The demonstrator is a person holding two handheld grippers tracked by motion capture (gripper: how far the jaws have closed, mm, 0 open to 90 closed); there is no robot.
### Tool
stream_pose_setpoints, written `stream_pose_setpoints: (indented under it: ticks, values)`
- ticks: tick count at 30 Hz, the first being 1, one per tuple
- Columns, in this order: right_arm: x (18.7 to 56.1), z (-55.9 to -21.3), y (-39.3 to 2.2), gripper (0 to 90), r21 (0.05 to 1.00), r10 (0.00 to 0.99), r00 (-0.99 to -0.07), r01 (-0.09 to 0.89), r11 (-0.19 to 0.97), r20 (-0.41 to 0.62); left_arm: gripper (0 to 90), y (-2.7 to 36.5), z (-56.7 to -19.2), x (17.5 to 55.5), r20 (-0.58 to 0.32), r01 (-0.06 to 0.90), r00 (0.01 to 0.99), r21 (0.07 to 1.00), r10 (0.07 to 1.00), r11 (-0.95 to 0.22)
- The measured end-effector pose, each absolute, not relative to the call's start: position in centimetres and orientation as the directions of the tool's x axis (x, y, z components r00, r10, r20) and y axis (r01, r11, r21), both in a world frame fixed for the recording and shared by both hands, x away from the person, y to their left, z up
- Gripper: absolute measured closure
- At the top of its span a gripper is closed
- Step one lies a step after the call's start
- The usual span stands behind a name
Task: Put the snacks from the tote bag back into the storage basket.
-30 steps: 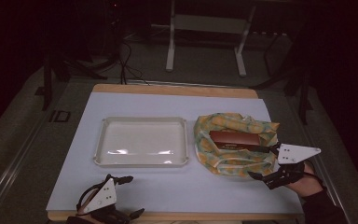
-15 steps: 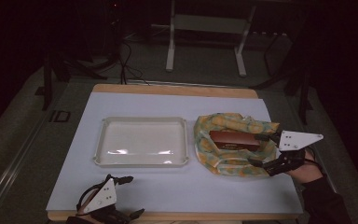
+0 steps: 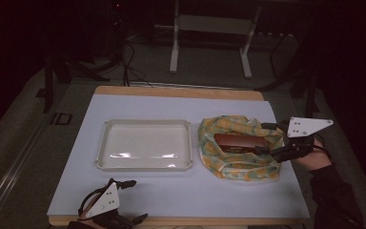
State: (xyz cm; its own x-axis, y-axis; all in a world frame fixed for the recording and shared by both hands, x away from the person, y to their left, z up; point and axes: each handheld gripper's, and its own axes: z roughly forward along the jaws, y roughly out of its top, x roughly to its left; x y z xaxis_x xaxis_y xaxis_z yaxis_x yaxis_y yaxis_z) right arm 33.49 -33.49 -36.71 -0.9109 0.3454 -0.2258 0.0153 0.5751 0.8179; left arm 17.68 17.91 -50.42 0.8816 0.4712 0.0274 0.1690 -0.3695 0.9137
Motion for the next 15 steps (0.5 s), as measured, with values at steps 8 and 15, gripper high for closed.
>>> stream_pose_setpoints:
  ticks: [8, 15]
  values:
    - [35.5, -37.2, -33.4, 23.9, 0.802, 0.349, -0.912, 0.04, 0.597, -0.215, 0.0, 17.9, -50.5, 17.7, 0.031, 0.167, 0.882, 0.913, 0.47, -0.373]
    - [37.4, -37.9, -33.3, 25.7, 0.778, 0.35, -0.913, 0.063, 0.625, -0.208, 0.0, 17.9, -50.5, 17.7, 0.032, 0.166, 0.883, 0.912, 0.469, -0.375]
